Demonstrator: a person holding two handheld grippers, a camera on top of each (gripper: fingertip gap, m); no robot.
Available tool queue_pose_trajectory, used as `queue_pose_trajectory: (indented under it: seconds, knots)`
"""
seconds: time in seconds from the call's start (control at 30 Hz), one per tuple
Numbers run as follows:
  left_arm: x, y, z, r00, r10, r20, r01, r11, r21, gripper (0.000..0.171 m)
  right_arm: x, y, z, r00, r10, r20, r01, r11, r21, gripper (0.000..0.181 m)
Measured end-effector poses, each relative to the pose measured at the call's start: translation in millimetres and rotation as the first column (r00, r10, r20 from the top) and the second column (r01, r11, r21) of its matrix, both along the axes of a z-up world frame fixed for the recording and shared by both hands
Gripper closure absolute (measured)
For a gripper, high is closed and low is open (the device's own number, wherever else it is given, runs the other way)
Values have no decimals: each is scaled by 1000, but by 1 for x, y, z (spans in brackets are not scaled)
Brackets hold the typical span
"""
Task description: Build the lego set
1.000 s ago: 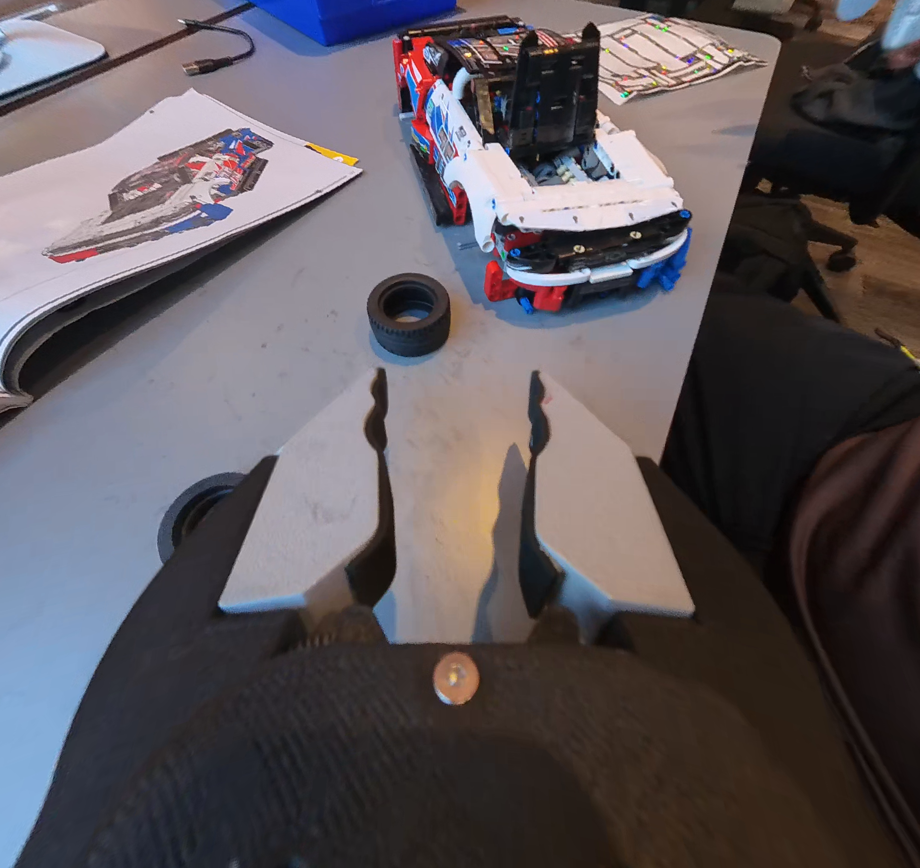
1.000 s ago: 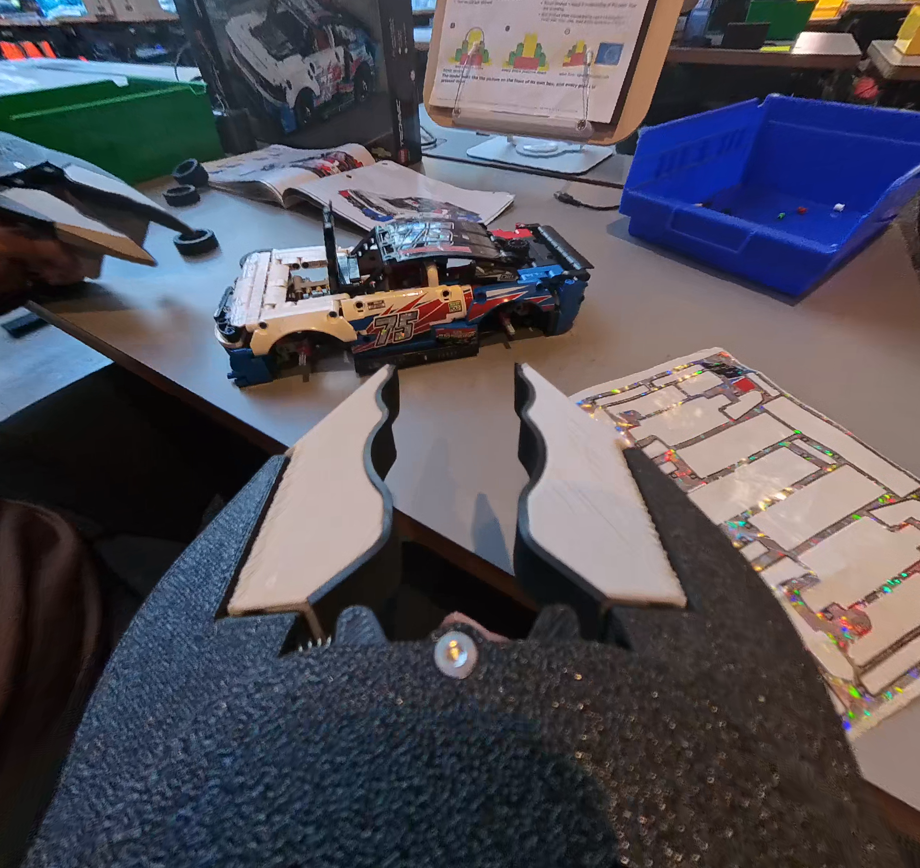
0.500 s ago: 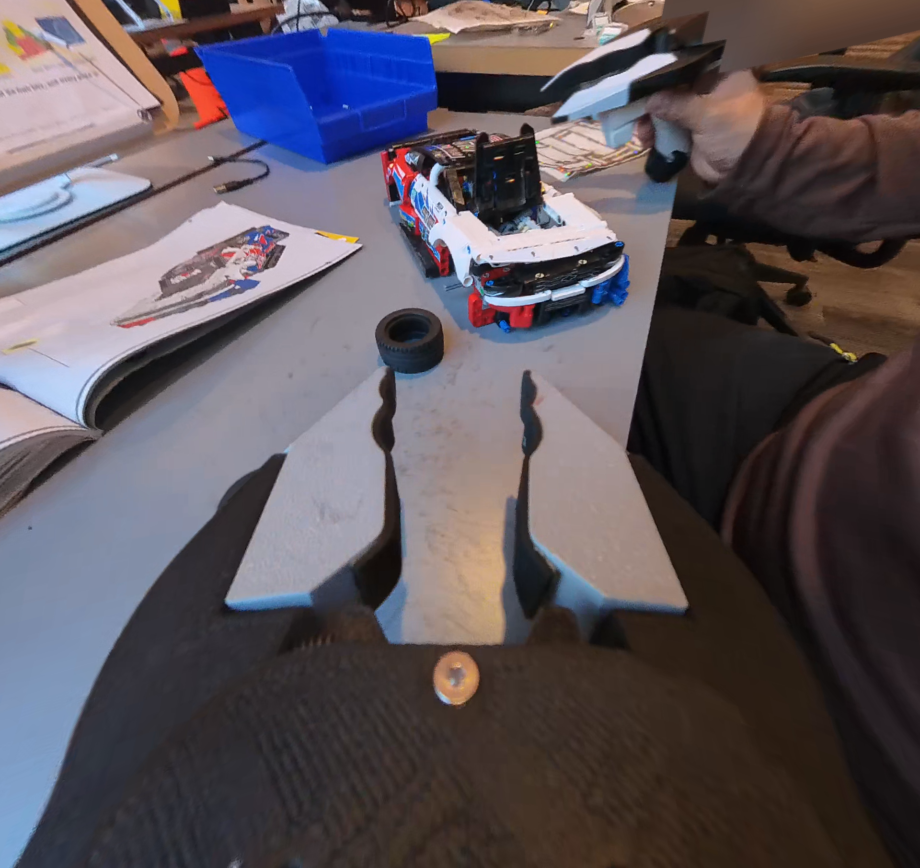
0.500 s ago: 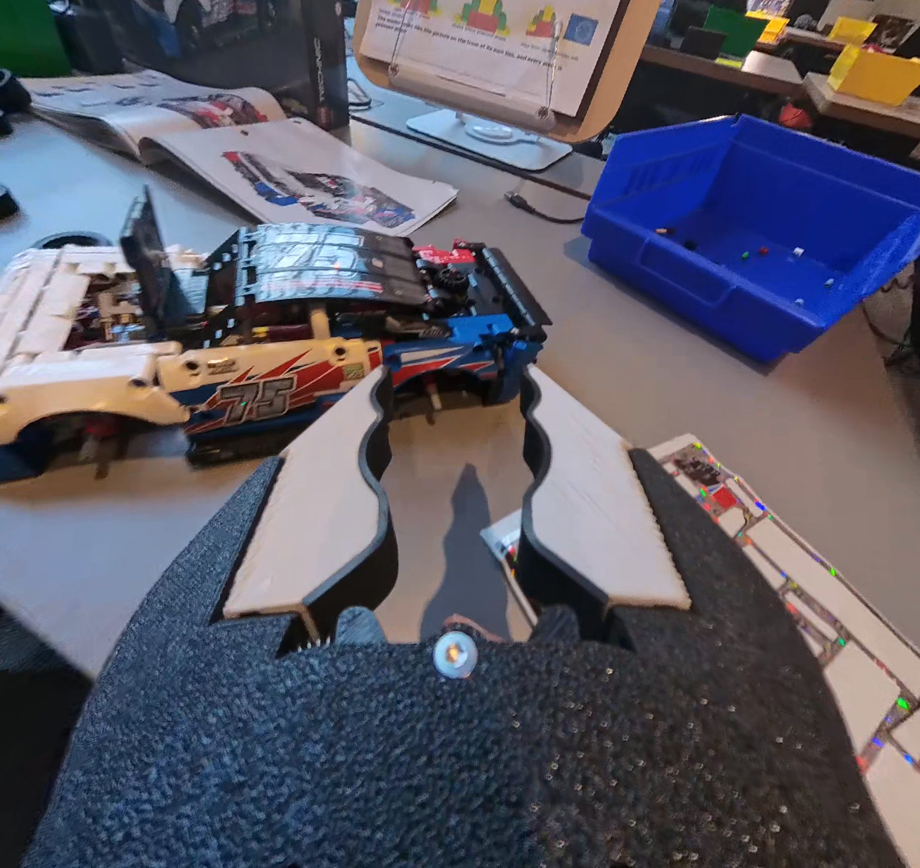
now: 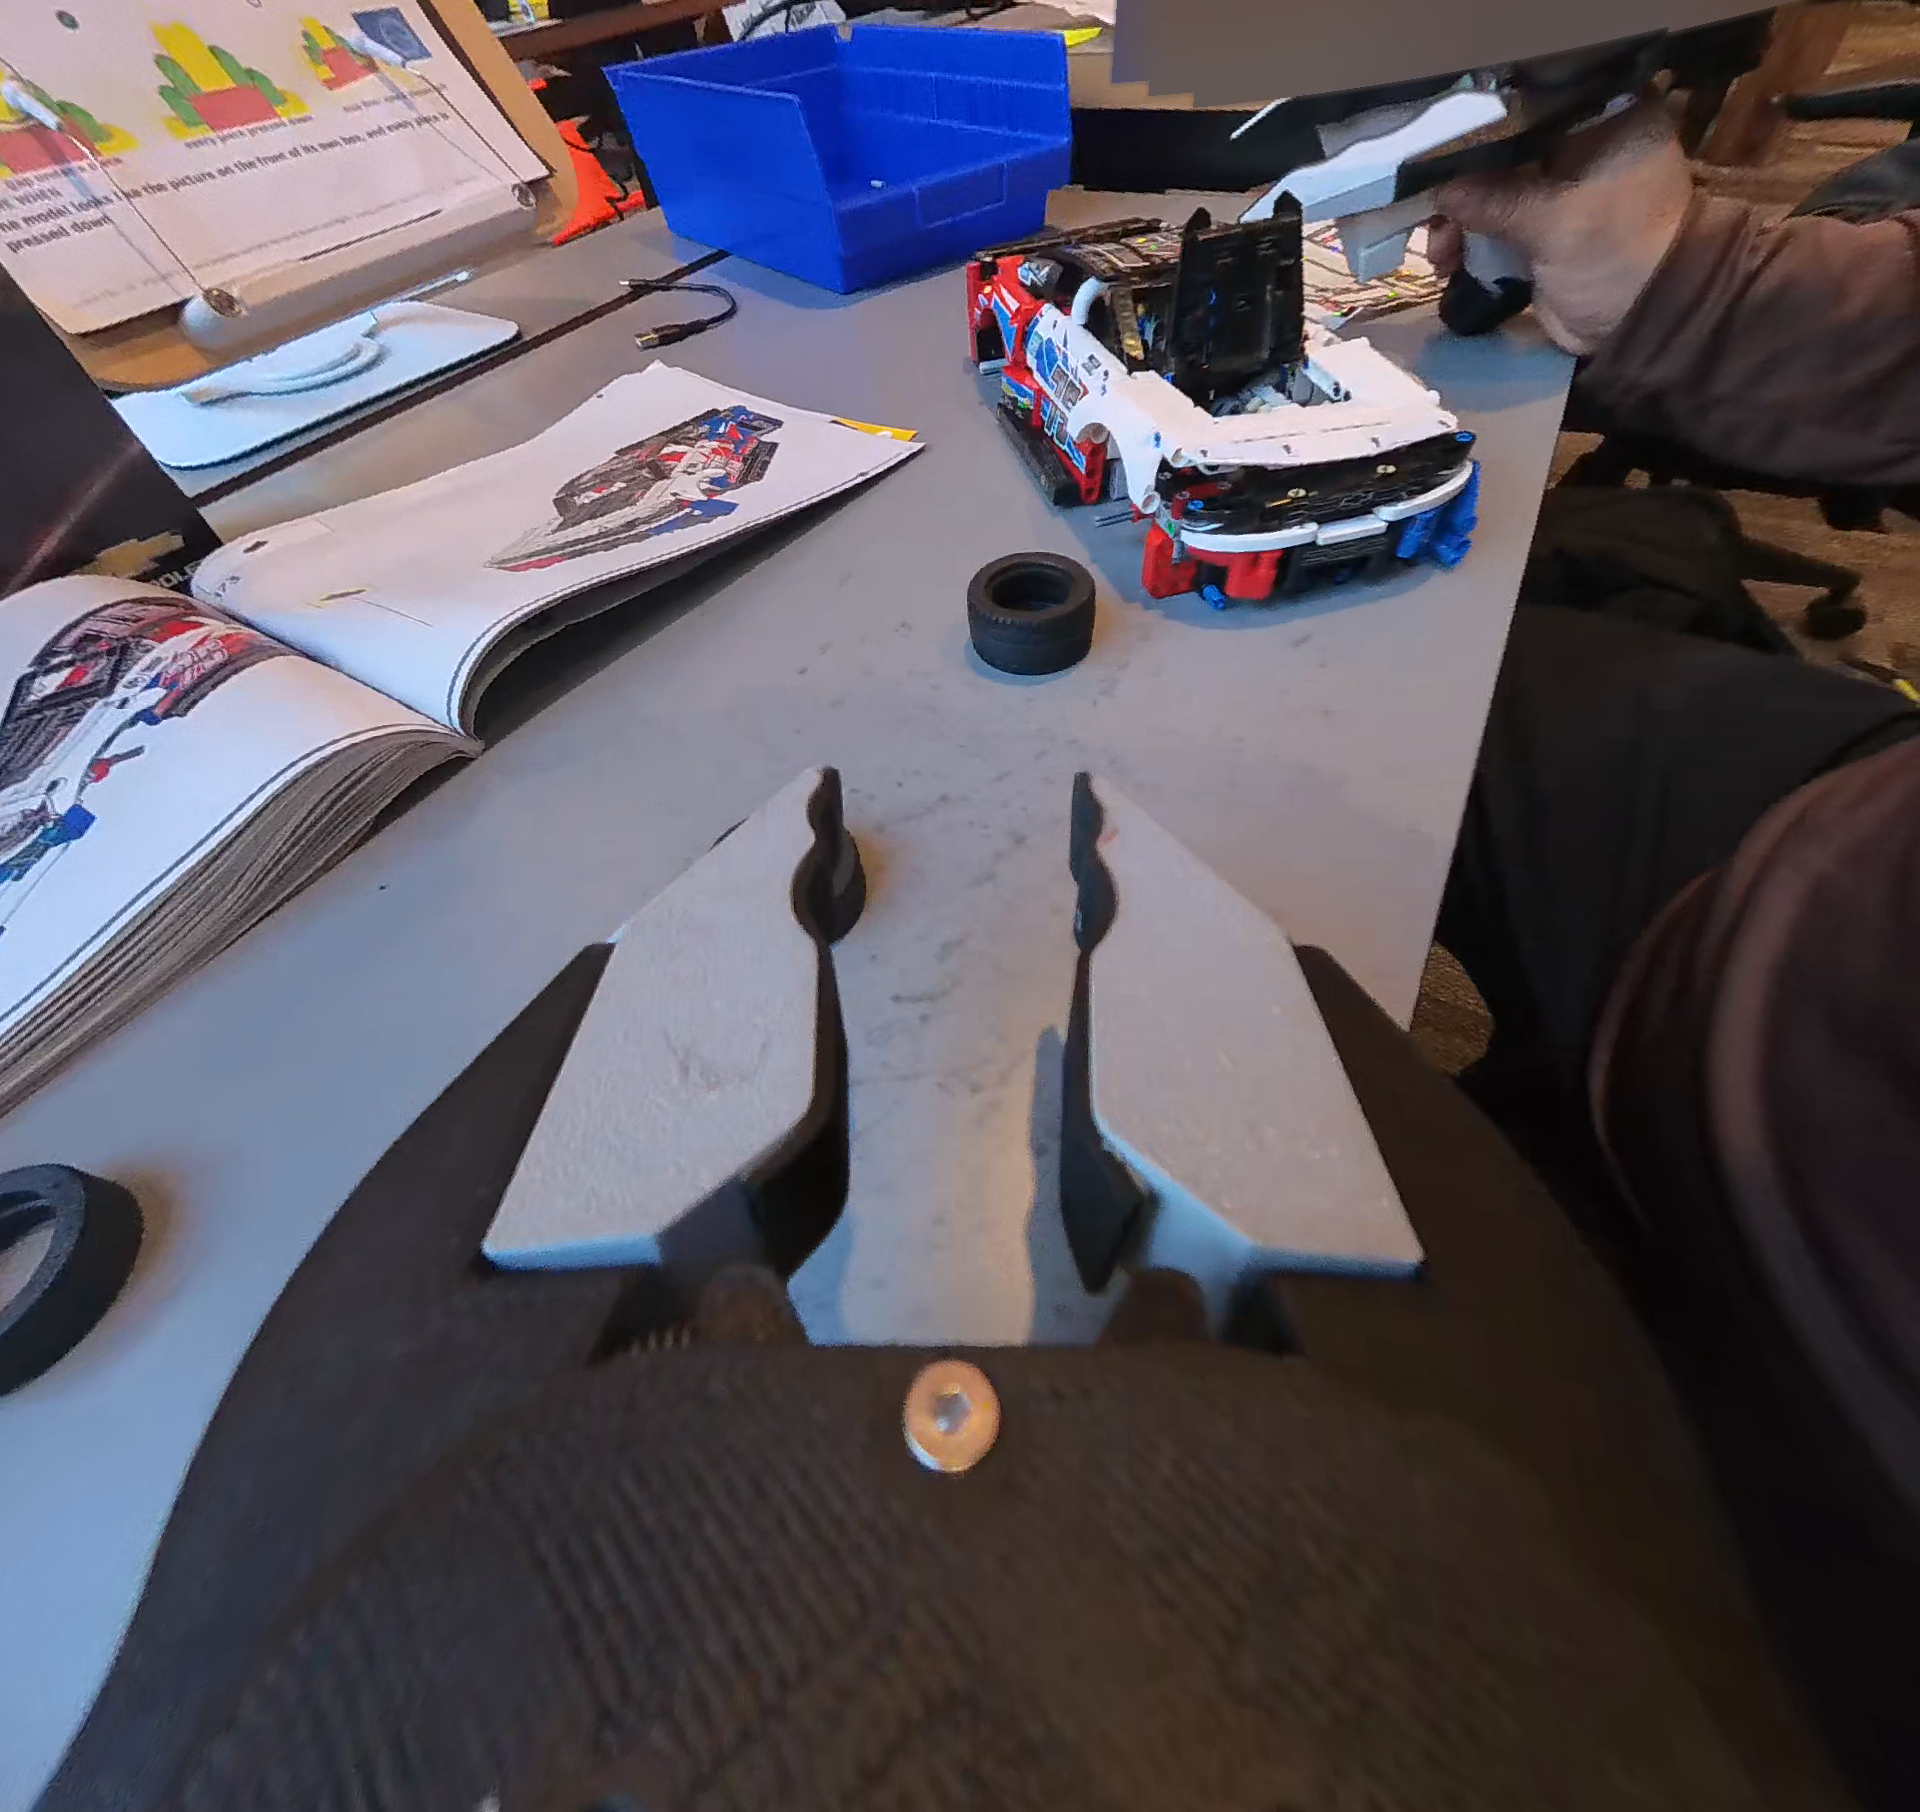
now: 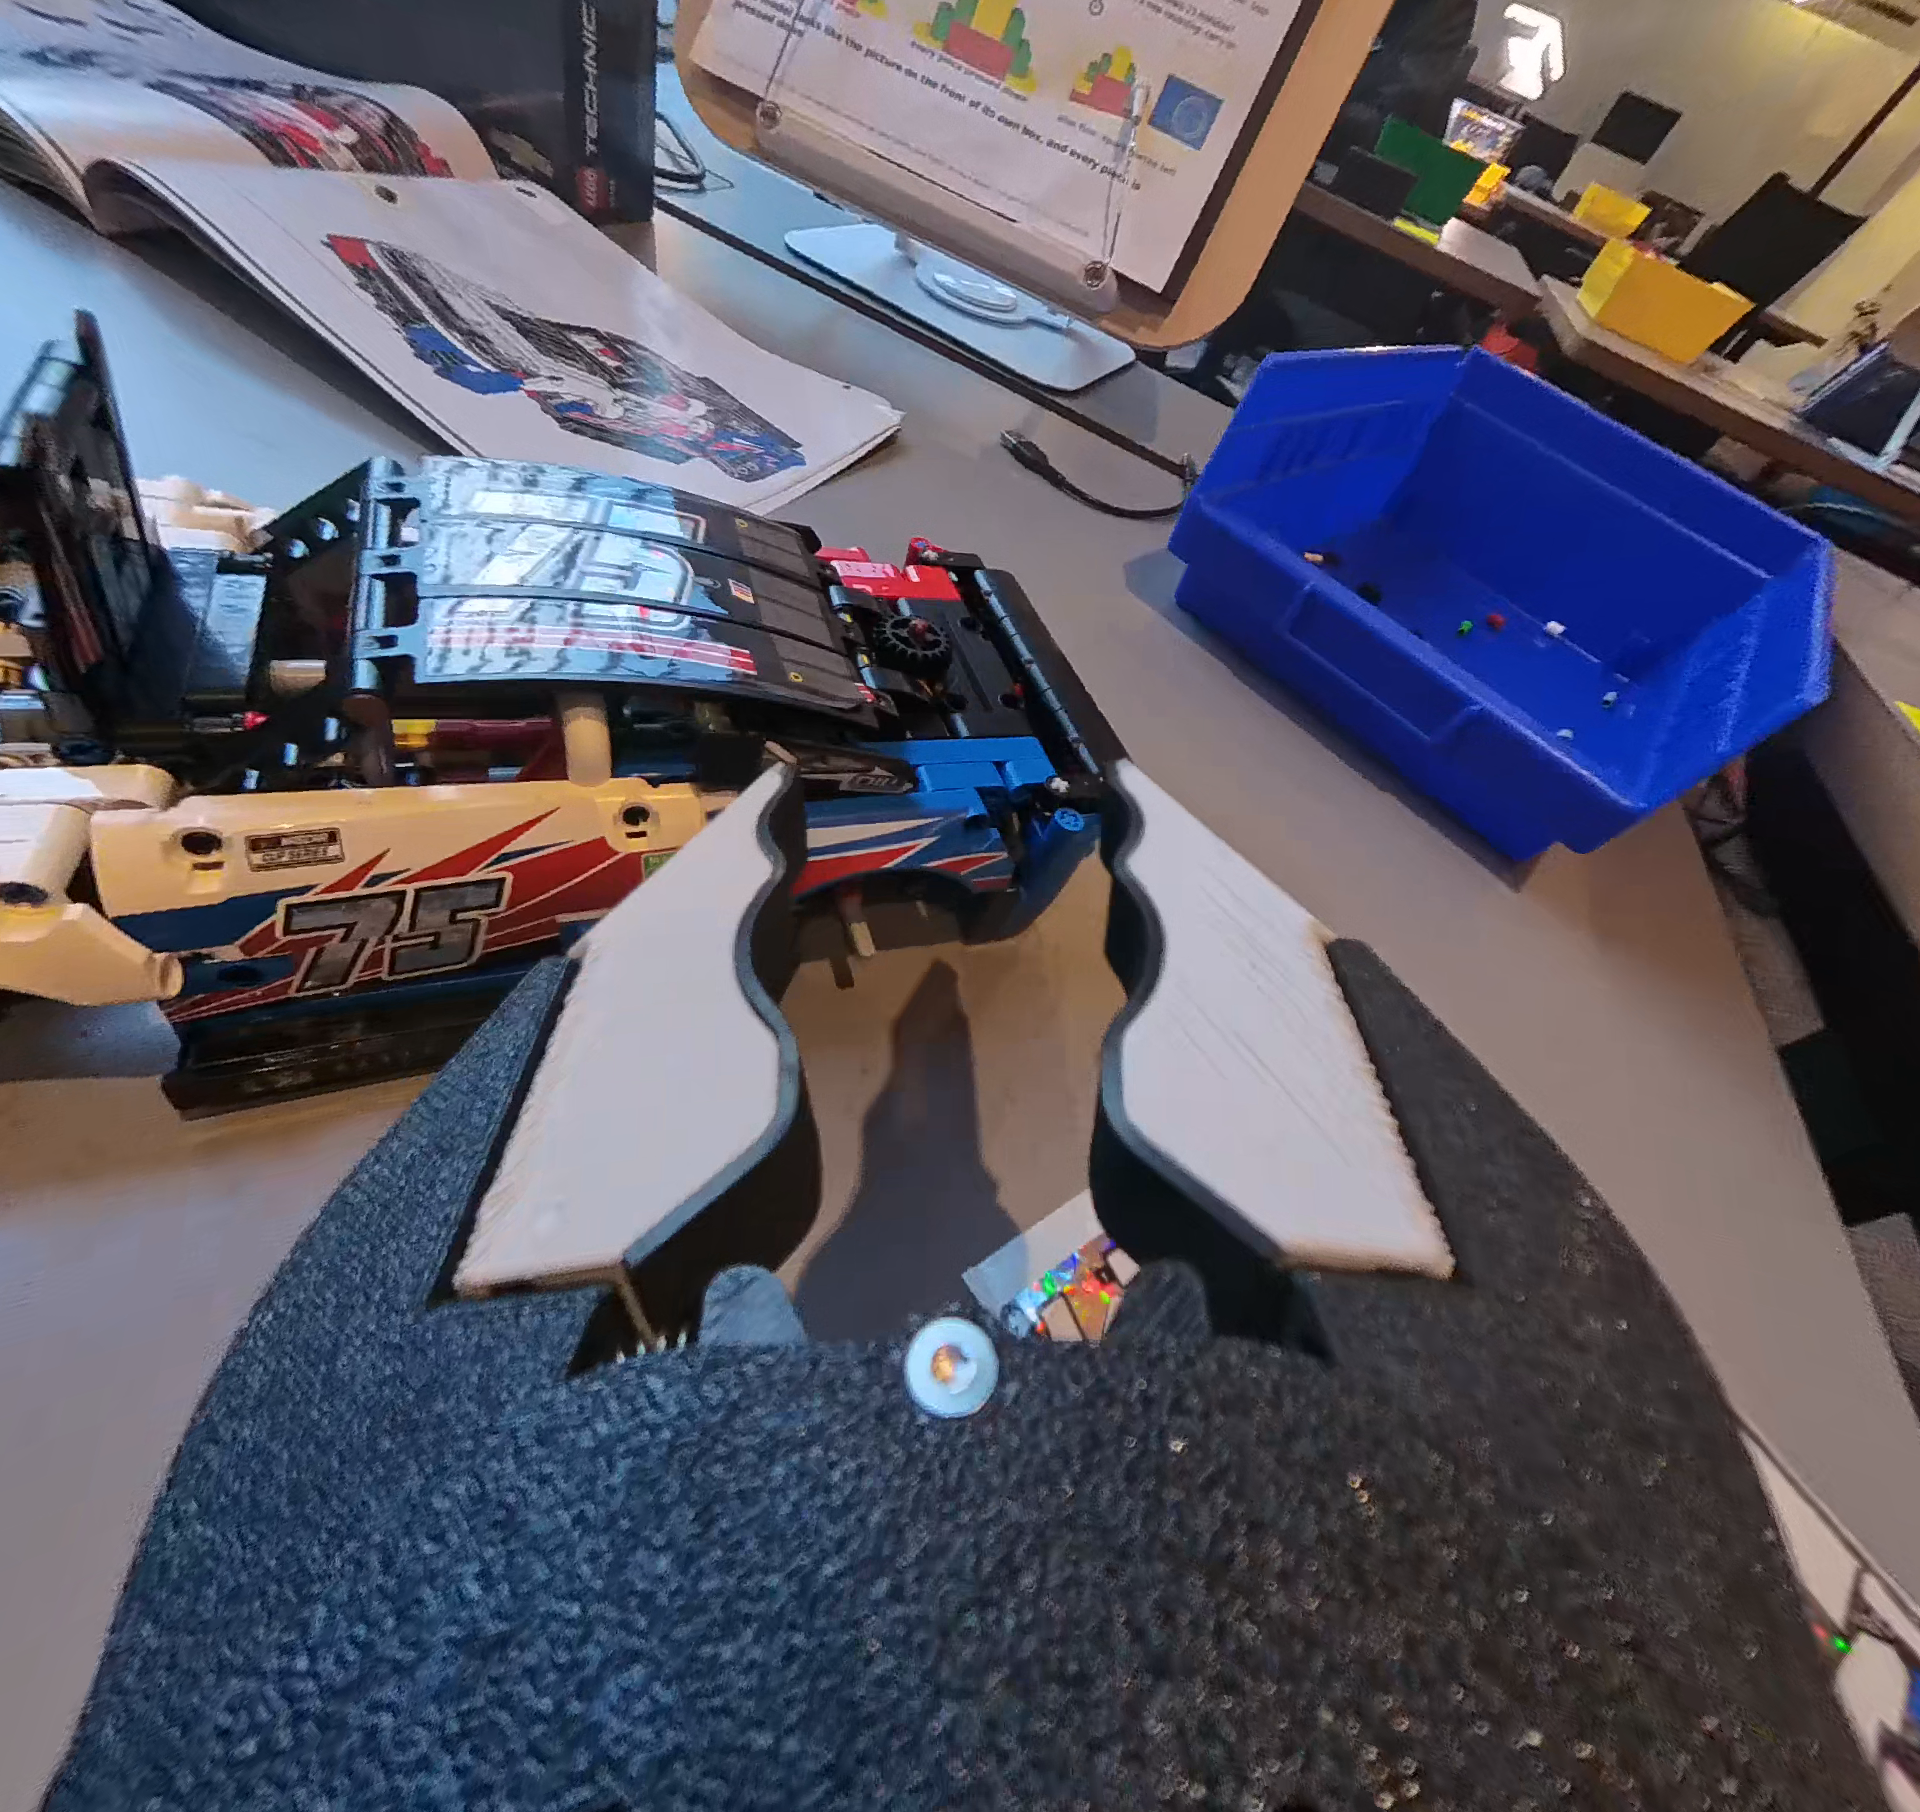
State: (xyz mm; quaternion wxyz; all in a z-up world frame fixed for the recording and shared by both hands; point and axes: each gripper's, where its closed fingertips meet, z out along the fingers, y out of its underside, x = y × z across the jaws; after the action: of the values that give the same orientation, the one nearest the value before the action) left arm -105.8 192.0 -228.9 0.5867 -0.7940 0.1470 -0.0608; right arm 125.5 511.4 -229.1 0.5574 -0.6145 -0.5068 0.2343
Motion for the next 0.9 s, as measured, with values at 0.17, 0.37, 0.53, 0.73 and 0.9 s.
queue_pose_trajectory:
  seconds: [0.17,0.37,0.53,0.73,0.9]
  knots:
    - [0,1,1,1000,-2,-15,2,1000,14,134,-2,0,-3,999,-20,34,18,999,46,125]
    - [0,4,-3,1000,-9,-7,9,1000,-16,135,-1,0,-1,1000,-22,16,21,999,44,126]
    - [-1,5,-5,1000,0,-20,-1,1000,-26,135,0,0,0,1000,-16,0,16,1000,26,126]
    - [-3,8,-8,999,17,-28,-18,999,-48,136,7,4,10,996,-19,-85,17,999,-27,168]
    - [-4,9,-11,999,31,-38,-33,997,-65,136,10,5,15,990,-2,-141,-9,997,-78,181]
